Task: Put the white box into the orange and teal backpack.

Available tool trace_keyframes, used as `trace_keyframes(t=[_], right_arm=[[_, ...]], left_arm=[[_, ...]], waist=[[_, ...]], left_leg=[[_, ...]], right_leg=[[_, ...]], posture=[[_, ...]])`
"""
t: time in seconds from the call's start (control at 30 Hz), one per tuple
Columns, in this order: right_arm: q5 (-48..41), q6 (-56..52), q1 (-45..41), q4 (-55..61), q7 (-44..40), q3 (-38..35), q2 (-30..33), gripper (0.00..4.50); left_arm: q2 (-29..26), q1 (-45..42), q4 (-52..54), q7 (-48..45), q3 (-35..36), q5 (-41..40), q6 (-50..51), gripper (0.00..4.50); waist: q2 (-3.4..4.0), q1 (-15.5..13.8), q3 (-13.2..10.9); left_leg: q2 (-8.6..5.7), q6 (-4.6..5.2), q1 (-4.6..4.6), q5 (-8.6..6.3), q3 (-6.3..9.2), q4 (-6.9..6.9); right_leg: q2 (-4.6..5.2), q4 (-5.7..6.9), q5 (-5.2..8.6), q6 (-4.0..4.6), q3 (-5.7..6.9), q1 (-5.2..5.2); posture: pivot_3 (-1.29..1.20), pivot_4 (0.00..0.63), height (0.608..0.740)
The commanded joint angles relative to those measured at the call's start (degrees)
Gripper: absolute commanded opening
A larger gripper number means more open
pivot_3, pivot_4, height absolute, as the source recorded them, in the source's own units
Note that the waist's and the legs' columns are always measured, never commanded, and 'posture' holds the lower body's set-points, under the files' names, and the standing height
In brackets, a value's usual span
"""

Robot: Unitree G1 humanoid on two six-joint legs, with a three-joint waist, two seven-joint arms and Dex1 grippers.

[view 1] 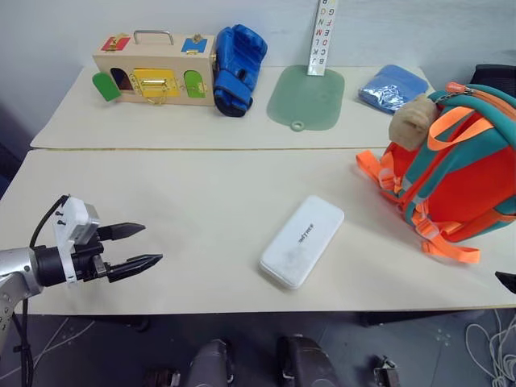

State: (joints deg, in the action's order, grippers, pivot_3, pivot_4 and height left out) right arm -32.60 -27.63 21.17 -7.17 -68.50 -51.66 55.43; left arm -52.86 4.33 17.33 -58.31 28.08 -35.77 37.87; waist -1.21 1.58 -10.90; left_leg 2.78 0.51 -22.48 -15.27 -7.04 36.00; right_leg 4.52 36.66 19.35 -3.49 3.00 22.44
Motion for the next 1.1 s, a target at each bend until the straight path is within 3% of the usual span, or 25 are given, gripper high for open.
trace_keyframes(t=[0.03,0.3,0.53,0.63,0.7,0.87,1.0,1.1], right_arm=[[0.3,1.1,0.8,0.1,-0.9,-1.1,0.5,4.48],[-0.4,1.3,2.2,2.4,-2.1,-2.0,-0.3,4.48],[-3.8,-2.2,7.3,17.0,-5.2,1.1,-1.9,4.48],[-5.2,-3.7,6.9,22.5,-5.0,4.4,-1.7,3.89],[-6.2,-4.7,4.4,26.0,-3.5,8.8,-1.8,3.23],[-2.0,-4.7,-7.0,28.6,6.0,24.2,-4.9,1.59],[2.7,-3.5,-21.8,22.9,11.2,35.2,-7.7,0.18],[5.4,-2.6,-28.6,18.4,11.9,39.9,-8.5,0.00]], left_arm=[[-0.5,0.1,0.5,-0.1,0.4,0.2,-1.3,4.50],[-1.4,-1.5,2.1,0.2,-1.1,-1.3,1.2,4.50],[-2.8,-3.6,5.5,-4.1,-6.9,-3.1,1.6,4.50],[-2.1,-6.5,8.3,-5.4,-11.4,-5.4,3.0,3.93],[-1.2,-9.1,8.9,-5.9,-15.9,-4.7,2.3,3.31],[2.0,-15.3,4.9,-6.1,-24.2,-0.7,-0.4,1.88],[5.3,-20.7,0.8,-9.2,-32.8,2.9,-3.1,0.63],[5.9,-23.0,-0.9,-12.5,-37.7,4.9,-3.7,0.03]], waist=[[0.00,0.0,0.0],[0.00,-0.1,0.0],[0.01,0.0,0.0],[-0.01,0.0,0.0],[-0.01,0.0,0.0],[-0.05,0.0,0.0],[-0.05,0.0,0.0],[-0.05,0.0,0.0]], left_leg=[[0.00,0.00,0.00,0.00,0.00,0.00],[0.00,-0.02,0.01,0.01,0.00,-0.01],[0.01,-0.05,0.04,0.02,0.01,-0.02],[0.02,-0.07,0.06,0.04,0.01,0.00],[0.00,-0.11,0.06,0.05,0.01,0.04],[-0.01,-0.12,0.13,0.14,0.01,0.08],[-0.04,-0.31,0.05,0.27,0.01,0.13],[-0.07,-0.30,0.04,0.29,-0.03,0.18]], right_leg=[[0.00,0.00,0.00,0.00,0.00,0.00],[0.00,0.02,0.00,0.00,0.00,-0.01],[0.00,0.11,0.00,0.00,-0.01,-0.01],[0.00,0.17,0.00,0.00,-0.03,-0.02],[0.00,0.20,0.00,0.00,-0.05,-0.02],[-0.04,0.28,-0.01,-0.01,-0.05,-0.06],[-0.09,0.37,-0.02,-0.04,-0.03,0.05],[-0.09,0.37,-0.04,-0.08,-0.05,0.04]], posture=[[0.00,0.150,0.740],[0.00,0.150,0.740],[0.00,0.150,0.740],[0.00,0.150,0.740],[0.00,0.150,0.740],[0.00,0.150,0.740],[0.00,0.150,0.740],[0.00,0.150,0.740]])
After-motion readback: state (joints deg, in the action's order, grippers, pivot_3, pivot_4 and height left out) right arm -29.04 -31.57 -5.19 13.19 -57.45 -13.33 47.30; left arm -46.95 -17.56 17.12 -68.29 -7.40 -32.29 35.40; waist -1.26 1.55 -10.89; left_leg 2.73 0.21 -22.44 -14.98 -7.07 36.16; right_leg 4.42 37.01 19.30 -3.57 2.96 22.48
